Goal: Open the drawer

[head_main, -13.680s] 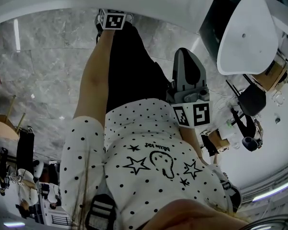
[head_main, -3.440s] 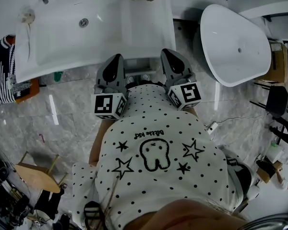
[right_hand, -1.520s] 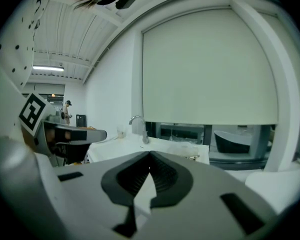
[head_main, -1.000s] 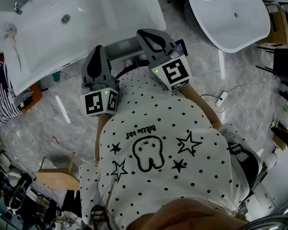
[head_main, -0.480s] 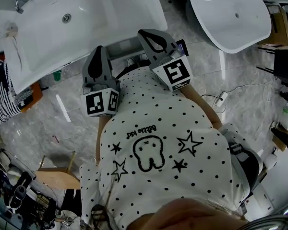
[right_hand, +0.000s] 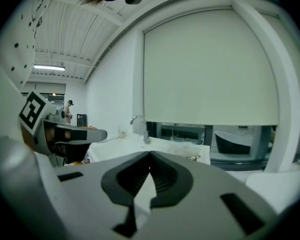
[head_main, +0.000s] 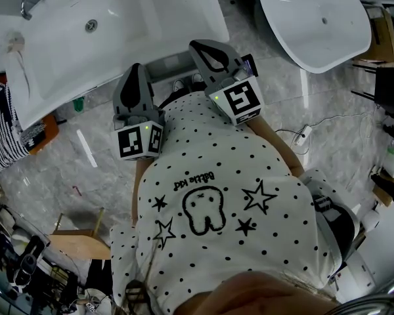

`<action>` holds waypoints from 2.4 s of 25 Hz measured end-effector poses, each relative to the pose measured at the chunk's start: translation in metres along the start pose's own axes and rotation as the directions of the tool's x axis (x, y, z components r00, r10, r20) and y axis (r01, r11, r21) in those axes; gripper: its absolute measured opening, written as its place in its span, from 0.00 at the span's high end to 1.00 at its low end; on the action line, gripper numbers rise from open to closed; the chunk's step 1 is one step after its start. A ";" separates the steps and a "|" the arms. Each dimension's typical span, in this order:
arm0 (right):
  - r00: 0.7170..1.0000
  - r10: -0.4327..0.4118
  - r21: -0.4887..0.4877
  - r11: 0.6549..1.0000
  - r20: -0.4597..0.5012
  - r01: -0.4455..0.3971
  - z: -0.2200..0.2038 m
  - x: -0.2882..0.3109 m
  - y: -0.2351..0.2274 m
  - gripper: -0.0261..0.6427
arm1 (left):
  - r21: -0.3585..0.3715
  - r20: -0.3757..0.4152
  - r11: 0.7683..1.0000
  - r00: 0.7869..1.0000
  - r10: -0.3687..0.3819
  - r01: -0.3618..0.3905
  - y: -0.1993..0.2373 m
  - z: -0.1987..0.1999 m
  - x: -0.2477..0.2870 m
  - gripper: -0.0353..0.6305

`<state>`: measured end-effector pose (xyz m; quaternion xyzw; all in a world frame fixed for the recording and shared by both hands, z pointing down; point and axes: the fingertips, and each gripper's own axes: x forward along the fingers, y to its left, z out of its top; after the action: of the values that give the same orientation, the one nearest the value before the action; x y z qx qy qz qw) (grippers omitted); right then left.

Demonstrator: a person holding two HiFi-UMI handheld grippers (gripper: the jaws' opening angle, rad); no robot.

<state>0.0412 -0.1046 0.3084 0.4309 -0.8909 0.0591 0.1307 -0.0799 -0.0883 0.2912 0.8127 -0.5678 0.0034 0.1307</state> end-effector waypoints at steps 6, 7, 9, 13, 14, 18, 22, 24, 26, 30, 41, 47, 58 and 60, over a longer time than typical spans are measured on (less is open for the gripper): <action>1.000 -0.001 -0.002 1.000 -0.004 0.001 -0.001 0.000 0.000 0.94 | -0.001 0.000 1.000 1.000 0.000 0.000 -0.001 0.000 0.000 0.94; 1.000 0.000 -0.002 1.000 -0.004 0.000 -0.001 0.000 0.000 0.94 | -0.001 0.000 1.000 1.000 0.000 0.000 -0.001 -0.001 0.000 0.94; 1.000 0.000 -0.001 1.000 -0.006 0.000 -0.002 0.000 0.000 0.94 | -0.002 0.000 1.000 1.000 0.000 0.000 0.000 -0.001 0.000 0.94; 1.000 0.001 -0.002 1.000 -0.008 -0.001 -0.002 0.000 0.000 0.94 | -0.004 -0.001 1.000 1.000 0.002 -0.002 0.000 -0.001 0.000 0.94; 1.000 0.001 -0.002 1.000 -0.009 -0.001 -0.002 0.000 0.000 0.94 | -0.004 -0.001 1.000 1.000 0.002 -0.002 0.000 -0.001 0.000 0.94; 1.000 -0.001 0.003 1.000 -0.010 0.001 -0.001 0.000 -0.001 0.94 | -0.006 -0.002 1.000 1.000 0.002 -0.002 0.000 0.000 0.000 0.94; 1.000 -0.001 0.002 1.000 -0.010 0.001 -0.001 0.000 -0.001 0.94 | -0.007 -0.002 1.000 1.000 0.003 -0.003 0.000 0.000 0.000 0.94; 1.000 0.000 0.004 1.000 -0.009 0.000 -0.001 0.000 -0.001 0.94 | -0.007 -0.003 1.000 1.000 0.004 -0.004 0.000 0.000 0.000 0.94; 1.000 -0.001 0.004 1.000 -0.009 0.001 -0.002 0.000 -0.001 0.94 | -0.008 -0.003 1.000 1.000 0.004 -0.004 0.000 -0.001 0.000 0.94; 1.000 -0.002 0.000 1.000 -0.008 0.002 -0.002 0.000 -0.001 0.94 | -0.007 -0.001 1.000 1.000 0.002 -0.002 0.000 -0.001 0.000 0.94; 1.000 0.003 0.000 1.000 -0.009 -0.003 -0.003 0.000 0.000 0.94 | -0.009 0.002 1.000 1.000 0.005 -0.005 0.001 -0.002 -0.001 0.94; 1.000 0.007 0.000 1.000 -0.009 -0.007 -0.002 0.001 0.001 0.94 | -0.012 0.001 1.000 1.000 0.010 -0.010 0.002 -0.001 -0.002 0.94; 1.000 0.004 -0.002 1.000 -0.005 -0.004 -0.002 0.001 0.001 0.94 | -0.017 0.002 1.000 1.000 0.011 -0.011 0.003 -0.002 -0.001 0.94; 1.000 0.006 -0.007 1.000 -0.003 -0.006 -0.002 0.001 0.001 0.94 | -0.017 0.002 1.000 1.000 0.010 -0.010 0.003 -0.002 -0.001 0.94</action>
<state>0.0400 -0.1040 0.3105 0.4277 -0.8923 0.0571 0.1331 -0.0829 -0.0878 0.2940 0.8086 -0.5722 -0.0015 0.1368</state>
